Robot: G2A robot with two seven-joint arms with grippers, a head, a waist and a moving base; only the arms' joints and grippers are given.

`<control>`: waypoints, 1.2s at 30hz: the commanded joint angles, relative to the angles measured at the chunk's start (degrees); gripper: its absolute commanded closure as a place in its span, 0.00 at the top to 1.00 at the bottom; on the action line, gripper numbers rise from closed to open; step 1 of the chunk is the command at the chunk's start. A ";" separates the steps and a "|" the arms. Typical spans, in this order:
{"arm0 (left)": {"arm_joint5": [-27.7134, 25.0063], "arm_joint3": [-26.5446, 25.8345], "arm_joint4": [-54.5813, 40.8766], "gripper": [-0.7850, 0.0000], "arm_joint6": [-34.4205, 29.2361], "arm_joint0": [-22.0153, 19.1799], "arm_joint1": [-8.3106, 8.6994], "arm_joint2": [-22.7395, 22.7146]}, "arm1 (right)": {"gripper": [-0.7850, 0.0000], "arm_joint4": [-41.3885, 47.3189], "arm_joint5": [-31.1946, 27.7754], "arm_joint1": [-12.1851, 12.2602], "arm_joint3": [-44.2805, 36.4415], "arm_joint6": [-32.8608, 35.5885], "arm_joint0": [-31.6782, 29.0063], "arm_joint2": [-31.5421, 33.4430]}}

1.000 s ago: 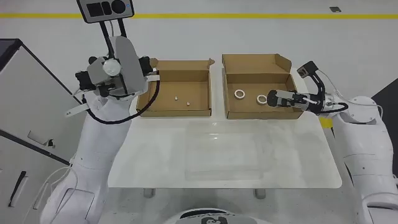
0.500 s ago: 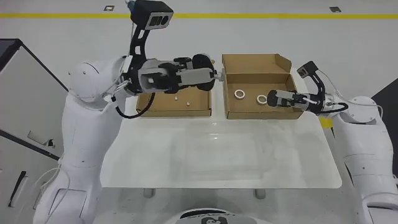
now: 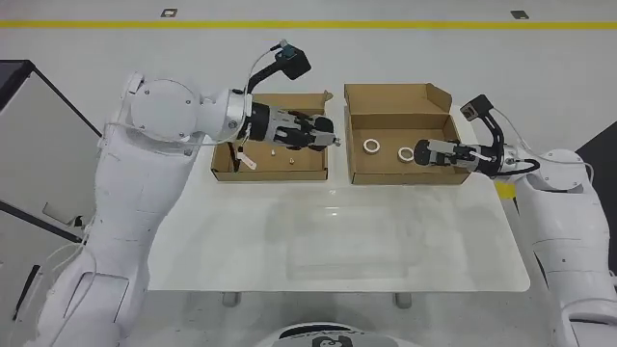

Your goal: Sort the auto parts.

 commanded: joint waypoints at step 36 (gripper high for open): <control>19.89 45.48 42.01 0.00 11.61 -16.04 -6.52 26.87 | 1.00 0.02 0.00 0.00 0.00 0.00 0.00 0.00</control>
